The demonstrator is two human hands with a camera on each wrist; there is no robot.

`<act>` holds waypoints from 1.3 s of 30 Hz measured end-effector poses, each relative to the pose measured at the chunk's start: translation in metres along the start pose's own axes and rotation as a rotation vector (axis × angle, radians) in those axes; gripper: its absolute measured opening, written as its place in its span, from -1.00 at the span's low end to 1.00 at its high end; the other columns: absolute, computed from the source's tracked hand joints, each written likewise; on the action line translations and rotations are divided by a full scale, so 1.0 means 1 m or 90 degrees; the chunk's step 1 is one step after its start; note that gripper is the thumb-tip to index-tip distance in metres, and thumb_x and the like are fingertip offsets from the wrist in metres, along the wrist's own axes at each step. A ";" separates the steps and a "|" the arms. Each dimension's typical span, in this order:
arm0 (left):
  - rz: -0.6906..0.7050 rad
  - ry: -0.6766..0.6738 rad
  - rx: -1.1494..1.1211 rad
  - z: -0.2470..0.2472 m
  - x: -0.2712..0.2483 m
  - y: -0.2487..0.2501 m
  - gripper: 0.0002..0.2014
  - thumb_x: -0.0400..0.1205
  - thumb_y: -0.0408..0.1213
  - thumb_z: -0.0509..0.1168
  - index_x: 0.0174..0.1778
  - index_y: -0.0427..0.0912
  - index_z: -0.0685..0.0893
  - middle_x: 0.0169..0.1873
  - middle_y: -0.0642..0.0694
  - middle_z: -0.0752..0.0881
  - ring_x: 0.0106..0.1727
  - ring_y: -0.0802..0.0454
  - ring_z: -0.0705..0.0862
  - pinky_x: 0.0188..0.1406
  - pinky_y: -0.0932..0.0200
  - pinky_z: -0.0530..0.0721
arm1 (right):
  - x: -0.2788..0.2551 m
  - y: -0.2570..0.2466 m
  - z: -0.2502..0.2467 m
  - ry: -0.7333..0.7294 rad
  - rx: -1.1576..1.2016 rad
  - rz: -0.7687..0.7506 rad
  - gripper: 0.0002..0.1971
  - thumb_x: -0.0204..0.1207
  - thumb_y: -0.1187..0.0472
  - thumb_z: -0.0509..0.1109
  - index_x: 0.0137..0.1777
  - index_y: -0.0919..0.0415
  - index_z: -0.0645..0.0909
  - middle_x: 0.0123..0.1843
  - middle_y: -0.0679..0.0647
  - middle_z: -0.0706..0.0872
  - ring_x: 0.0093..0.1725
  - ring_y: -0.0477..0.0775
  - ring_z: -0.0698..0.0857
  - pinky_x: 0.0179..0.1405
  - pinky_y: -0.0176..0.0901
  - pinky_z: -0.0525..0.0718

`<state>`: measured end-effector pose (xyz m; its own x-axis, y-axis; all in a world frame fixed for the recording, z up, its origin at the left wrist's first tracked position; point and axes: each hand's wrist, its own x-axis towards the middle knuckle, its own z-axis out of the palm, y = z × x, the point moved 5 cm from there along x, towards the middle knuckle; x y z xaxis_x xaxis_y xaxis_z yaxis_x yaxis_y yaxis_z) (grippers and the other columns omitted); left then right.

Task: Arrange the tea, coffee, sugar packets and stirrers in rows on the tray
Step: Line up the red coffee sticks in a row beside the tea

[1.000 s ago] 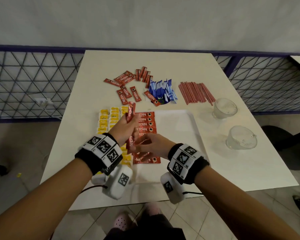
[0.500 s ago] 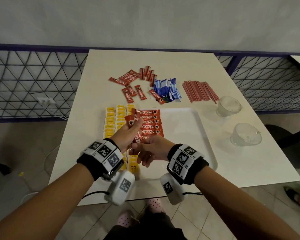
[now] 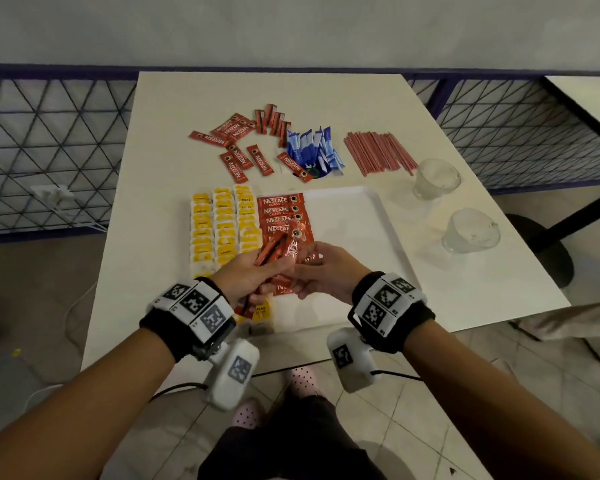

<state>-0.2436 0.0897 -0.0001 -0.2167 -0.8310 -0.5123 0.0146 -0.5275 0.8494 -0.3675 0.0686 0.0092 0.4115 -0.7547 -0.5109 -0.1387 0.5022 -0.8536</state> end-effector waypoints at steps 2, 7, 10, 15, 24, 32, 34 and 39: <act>-0.005 -0.036 0.020 0.001 -0.001 -0.003 -0.90 0.58 -0.30 0.30 -0.09 -0.22 0.52 -0.71 0.05 0.44 -0.75 0.23 0.30 -0.82 0.41 0.28 | -0.004 0.003 -0.003 0.017 0.043 -0.004 -0.79 0.49 0.51 0.33 -0.03 0.28 0.38 -0.39 0.27 0.63 -0.56 0.02 0.68 -0.49 -0.23 0.72; -0.002 -0.031 0.110 0.004 -0.004 -0.008 -0.92 0.56 -0.38 0.35 -0.11 -0.19 0.57 -0.73 0.05 0.41 -0.77 0.22 0.29 -0.81 0.39 0.29 | -0.011 0.013 -0.008 0.012 0.084 0.008 -0.89 0.51 0.46 0.33 -0.03 0.31 0.49 -0.40 0.22 0.70 -0.49 0.03 0.72 -0.43 -0.22 0.75; -0.027 0.004 0.159 0.000 -0.002 -0.012 -0.87 0.54 -0.36 0.39 -0.10 -0.22 0.55 -0.75 0.03 0.41 -0.79 0.20 0.28 -0.82 0.38 0.28 | -0.007 0.016 -0.019 0.037 0.076 0.014 -0.87 0.52 0.36 0.37 0.02 0.34 0.52 -0.36 0.19 0.73 -0.44 0.03 0.73 -0.37 -0.19 0.75; -0.095 0.004 0.248 -0.006 0.001 -0.019 -0.83 0.53 -0.36 0.41 -0.04 -0.25 0.58 -0.80 0.05 0.46 -0.79 0.22 0.31 -0.82 0.38 0.29 | 0.000 0.019 -0.050 0.063 -0.051 0.076 -0.93 0.46 0.42 0.41 -0.16 0.32 0.56 -0.35 0.12 0.65 -0.41 -0.02 0.62 -0.42 -0.28 0.67; -0.065 0.023 0.584 0.010 0.008 -0.027 -0.77 0.59 -0.18 0.35 0.11 -0.18 0.62 -0.14 0.01 0.60 -0.13 0.10 0.54 -0.38 0.45 0.37 | 0.014 0.043 -0.078 0.003 -0.411 0.154 -0.88 0.41 0.26 0.50 -0.07 0.25 0.72 -0.27 0.00 0.66 -0.27 -0.06 0.59 0.07 -0.13 0.64; 0.014 0.177 0.610 0.007 0.006 -0.015 -0.71 0.63 -0.19 0.28 0.20 -0.26 0.59 0.05 -0.17 0.62 -0.03 0.02 0.54 -0.09 0.26 0.39 | 0.020 0.043 -0.069 -0.072 -0.406 0.159 -0.85 0.40 0.42 0.49 -0.15 0.21 0.59 -0.24 0.10 0.72 -0.39 -0.04 0.65 -0.26 -0.28 0.69; 0.015 0.183 0.618 0.010 0.007 -0.014 -0.71 0.64 -0.19 0.27 0.21 -0.26 0.59 0.06 -0.16 0.63 -0.04 0.04 0.52 -0.10 0.27 0.38 | 0.022 0.044 -0.069 -0.066 -0.389 0.173 -0.78 0.39 0.46 0.47 -0.21 0.17 0.53 -0.29 0.12 0.70 -0.42 -0.01 0.64 -0.39 -0.31 0.70; -0.027 0.111 0.733 0.019 0.015 -0.025 -0.66 0.65 -0.09 0.24 0.25 -0.20 0.56 0.18 -0.10 0.60 0.19 -0.03 0.57 0.11 0.18 0.50 | 0.025 0.044 -0.068 -0.036 -0.403 0.194 -0.78 0.39 0.44 0.48 -0.24 0.14 0.54 -0.32 0.17 0.70 -0.58 -0.07 0.63 -0.56 -0.34 0.62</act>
<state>-0.2661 0.0938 -0.0266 -0.0572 -0.8770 -0.4770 -0.9035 -0.1578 0.3986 -0.4243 0.0437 -0.0483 0.3152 -0.5880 -0.7450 -0.7456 0.3323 -0.5777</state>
